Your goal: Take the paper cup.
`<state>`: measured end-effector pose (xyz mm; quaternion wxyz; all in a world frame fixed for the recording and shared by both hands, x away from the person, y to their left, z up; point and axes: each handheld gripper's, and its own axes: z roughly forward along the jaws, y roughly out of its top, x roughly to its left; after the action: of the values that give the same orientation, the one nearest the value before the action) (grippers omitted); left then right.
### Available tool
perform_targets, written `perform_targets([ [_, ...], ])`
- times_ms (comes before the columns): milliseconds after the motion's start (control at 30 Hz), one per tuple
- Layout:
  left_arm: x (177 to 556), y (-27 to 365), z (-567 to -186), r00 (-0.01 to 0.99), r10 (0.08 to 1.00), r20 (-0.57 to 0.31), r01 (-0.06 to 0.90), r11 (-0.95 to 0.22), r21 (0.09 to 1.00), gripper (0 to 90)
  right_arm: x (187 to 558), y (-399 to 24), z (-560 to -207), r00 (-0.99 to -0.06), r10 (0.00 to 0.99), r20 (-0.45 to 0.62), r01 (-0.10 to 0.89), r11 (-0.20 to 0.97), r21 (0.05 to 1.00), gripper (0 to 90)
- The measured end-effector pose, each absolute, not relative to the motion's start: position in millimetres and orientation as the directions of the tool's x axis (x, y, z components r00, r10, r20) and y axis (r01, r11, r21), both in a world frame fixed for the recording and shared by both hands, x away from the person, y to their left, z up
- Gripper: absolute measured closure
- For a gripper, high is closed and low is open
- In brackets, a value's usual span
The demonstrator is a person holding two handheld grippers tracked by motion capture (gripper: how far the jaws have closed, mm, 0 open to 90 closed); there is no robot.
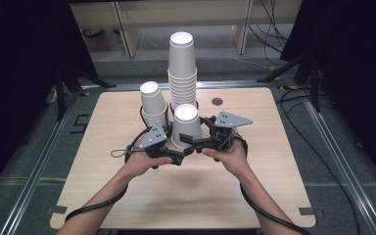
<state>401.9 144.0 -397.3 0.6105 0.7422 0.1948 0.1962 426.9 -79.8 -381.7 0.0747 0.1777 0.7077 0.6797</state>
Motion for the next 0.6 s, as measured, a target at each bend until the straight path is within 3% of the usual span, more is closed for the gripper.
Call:
perform_targets([
  [600,402.0,146.5,-398.2,0.853,0.521,0.039,0.065,-0.18,0.982,14.7,428.6,-79.7,-384.1,-0.926,0.356,0.13,0.144,0.013,0.99,15.9],
])
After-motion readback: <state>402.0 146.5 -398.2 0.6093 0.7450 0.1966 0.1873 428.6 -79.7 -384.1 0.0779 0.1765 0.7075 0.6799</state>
